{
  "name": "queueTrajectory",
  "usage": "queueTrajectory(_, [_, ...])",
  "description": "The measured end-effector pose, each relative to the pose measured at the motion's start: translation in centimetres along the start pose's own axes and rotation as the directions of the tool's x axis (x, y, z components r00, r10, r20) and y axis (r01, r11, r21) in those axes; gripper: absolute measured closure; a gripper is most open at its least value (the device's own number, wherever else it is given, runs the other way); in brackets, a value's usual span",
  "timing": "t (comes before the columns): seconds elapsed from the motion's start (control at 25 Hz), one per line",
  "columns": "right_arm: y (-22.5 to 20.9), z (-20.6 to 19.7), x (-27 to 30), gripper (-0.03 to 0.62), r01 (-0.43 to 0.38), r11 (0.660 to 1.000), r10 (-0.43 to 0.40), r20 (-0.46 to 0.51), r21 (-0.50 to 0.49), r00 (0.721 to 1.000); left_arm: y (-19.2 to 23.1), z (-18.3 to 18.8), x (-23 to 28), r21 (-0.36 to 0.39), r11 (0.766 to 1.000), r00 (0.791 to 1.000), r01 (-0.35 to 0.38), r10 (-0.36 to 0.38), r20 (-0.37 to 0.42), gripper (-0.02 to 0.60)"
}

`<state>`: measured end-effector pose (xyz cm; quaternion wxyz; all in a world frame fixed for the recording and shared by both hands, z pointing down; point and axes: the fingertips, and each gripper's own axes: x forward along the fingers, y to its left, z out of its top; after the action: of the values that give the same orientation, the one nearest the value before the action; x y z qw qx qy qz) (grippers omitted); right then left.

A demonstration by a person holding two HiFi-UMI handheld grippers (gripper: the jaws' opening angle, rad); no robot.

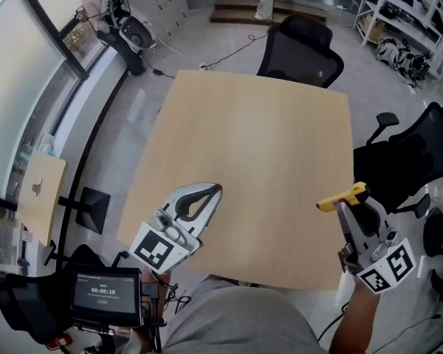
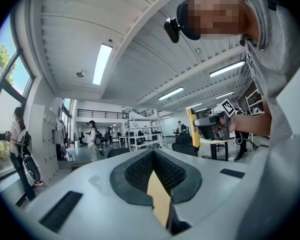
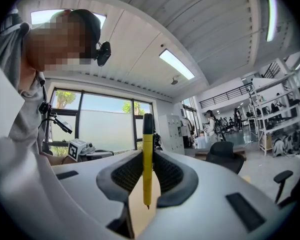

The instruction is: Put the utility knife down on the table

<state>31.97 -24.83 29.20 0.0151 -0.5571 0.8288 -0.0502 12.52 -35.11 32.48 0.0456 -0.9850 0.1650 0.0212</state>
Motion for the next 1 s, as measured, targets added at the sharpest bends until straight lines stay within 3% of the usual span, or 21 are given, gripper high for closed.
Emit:
queueTrajectory(0.4, [-2.5, -1.6, 2.4, 0.522, -0.003, 1.000, 0.003, -0.018, 0.024, 1.000, 0.2, -0.3, 0.2, -0.009, 1.000, 1.000, 0.000, 0.000, -0.017, 0.577])
queueTrajectory(0.68, [-6.6, -3.8, 8.9, 0.522, 0.014, 0.999, -0.012, -0.033, 0.050, 0.999, 4.5, -3.1, 1.4, -0.033, 0.999, 0.999, 0.011, -0.012, -0.036, 0.577])
queueTrajectory(1.0, [-11.4, -6.0, 12.2, 0.522, 0.047, 0.994, -0.042, -0.051, 0.094, 0.998, 5.6, -4.3, 2.4, -0.053, 0.999, 0.998, 0.013, -0.016, -0.057, 0.577])
